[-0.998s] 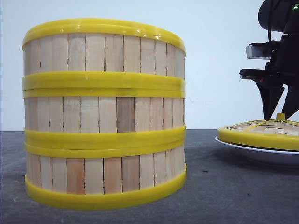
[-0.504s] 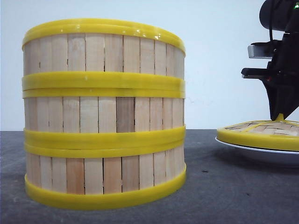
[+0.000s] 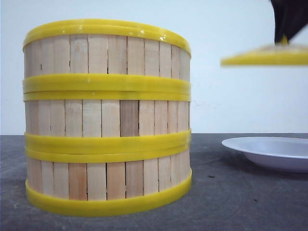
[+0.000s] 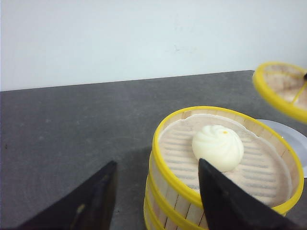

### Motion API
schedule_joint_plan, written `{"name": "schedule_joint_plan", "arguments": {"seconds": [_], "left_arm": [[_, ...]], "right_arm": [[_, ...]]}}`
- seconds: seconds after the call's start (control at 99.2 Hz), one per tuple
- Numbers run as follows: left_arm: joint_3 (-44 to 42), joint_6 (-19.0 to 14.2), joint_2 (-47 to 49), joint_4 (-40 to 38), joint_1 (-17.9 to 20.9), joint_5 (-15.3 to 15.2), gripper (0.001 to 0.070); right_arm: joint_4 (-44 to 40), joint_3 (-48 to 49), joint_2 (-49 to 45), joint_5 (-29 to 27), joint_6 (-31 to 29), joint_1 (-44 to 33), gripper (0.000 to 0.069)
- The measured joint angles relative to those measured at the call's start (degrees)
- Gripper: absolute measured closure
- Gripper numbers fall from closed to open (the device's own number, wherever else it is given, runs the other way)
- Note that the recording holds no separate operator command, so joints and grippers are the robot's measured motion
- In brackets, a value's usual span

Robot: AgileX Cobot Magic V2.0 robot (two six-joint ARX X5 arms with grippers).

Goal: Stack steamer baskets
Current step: 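Lift the lid off the white plate and carry it over the stack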

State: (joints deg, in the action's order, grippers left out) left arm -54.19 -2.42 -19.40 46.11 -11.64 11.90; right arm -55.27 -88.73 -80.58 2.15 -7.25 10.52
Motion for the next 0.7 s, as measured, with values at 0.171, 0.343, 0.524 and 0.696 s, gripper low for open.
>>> {"name": "schedule_joint_plan", "arguments": {"seconds": [0.171,0.343,0.524,0.696], "left_arm": [[0.0,0.0,0.0,0.2,0.0,0.0,0.0394],[0.0,0.0,0.0,0.9,0.0,0.0,0.0394],[0.0,0.0,0.0,1.3,0.0,0.0,0.0394],[0.0,0.0,0.0,1.4,0.0,0.0,0.0394]], "right_arm": [[-3.8,-11.2,-0.1,2.8,0.0,6.3,0.0633],[-4.2,-17.2,-0.2,2.8,0.0,16.0,0.0634],[-4.5,-19.9,-3.4,2.3,0.0,26.6,0.0634],[-4.7,-22.0,-9.0,2.2,0.2,33.5,0.0634]]}}
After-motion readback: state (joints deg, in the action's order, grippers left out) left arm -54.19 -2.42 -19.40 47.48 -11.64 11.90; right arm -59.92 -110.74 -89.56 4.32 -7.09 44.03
